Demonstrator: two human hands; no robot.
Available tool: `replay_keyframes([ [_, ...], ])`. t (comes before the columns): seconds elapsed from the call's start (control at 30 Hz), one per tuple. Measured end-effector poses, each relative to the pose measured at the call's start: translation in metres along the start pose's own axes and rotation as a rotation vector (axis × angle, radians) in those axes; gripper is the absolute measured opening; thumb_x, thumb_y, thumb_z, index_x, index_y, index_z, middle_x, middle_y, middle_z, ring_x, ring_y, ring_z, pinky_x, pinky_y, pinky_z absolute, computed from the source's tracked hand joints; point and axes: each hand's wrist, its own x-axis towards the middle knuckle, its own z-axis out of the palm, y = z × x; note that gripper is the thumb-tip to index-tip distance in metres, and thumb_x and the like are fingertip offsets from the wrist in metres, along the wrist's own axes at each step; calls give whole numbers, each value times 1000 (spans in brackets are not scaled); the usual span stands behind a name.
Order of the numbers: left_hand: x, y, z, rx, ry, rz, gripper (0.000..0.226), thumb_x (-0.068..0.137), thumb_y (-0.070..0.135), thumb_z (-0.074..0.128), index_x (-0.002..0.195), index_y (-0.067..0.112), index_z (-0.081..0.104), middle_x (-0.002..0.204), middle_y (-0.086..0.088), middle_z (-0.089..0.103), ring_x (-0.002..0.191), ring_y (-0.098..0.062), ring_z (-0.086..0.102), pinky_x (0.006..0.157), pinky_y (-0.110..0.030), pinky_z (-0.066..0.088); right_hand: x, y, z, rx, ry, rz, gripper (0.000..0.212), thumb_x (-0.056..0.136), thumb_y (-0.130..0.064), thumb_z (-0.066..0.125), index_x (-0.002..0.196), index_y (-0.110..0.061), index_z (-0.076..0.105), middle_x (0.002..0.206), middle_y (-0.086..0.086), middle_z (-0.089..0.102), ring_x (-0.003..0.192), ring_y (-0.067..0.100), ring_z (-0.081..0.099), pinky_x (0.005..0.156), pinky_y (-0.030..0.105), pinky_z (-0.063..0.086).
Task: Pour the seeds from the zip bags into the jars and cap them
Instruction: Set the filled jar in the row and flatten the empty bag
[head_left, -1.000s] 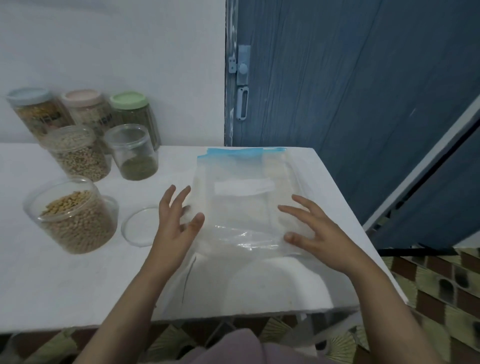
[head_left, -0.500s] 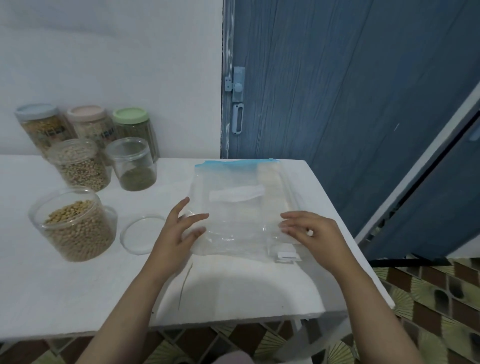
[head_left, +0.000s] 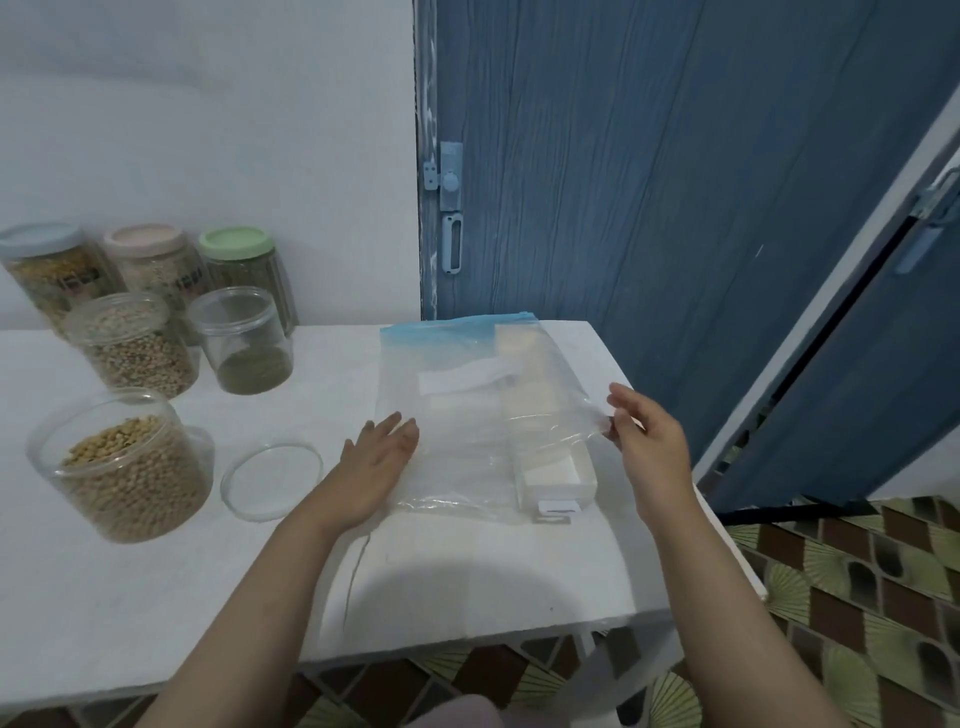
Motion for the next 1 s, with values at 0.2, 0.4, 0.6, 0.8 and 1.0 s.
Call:
replay_keyframes([
  [0.2, 20, 9, 24, 223, 16, -96, 75, 95, 69, 10, 159, 30, 7, 167, 2, -5, 154, -25, -8, 123, -45, -4, -6, 15, 8, -235, -136, 85, 12, 94, -24, 63, 91, -17, 73, 94, -8, 71, 90, 18, 63, 82, 30, 45],
  [0.4, 21, -7, 53, 404, 152, -68, 65, 102, 56, 17, 159, 28, 2, 167, -5, -6, 154, -29, -5, 124, -39, -1, -3, 21, 12, -434, -212, 58, 12, 98, -23, 57, 97, -17, 68, 100, -7, 58, 92, 14, 50, 81, 26, 38],
  [0.6, 24, -12, 57, 503, 185, -55, 65, 102, 56, 15, 159, 29, -1, 167, -5, -4, 154, -29, -3, 124, -38, 0, -7, 9, -15, -32, 1, 148, 23, 102, -16, 54, 111, -21, 74, 106, -19, 70, 106, 10, 62, 102, 32, 48],
  [0.8, 23, -14, 59, 497, 214, -42, 66, 102, 57, 16, 159, 28, -1, 167, -5, -3, 154, -28, -3, 124, -38, 0, -11, -1, -25, -160, 260, -149, 38, 101, -21, 55, 139, -16, 57, 139, -2, 55, 125, 9, 50, 110, 28, 40],
  [1.0, 23, -14, 60, 476, 233, -38, 65, 103, 56, 18, 159, 28, -1, 167, -4, -2, 154, -27, -3, 125, -38, 0, -15, -28, -25, -325, 241, -526, 39, 102, -20, 54, 141, -16, 54, 143, 1, 48, 130, 10, 45, 103, 4, 32],
])
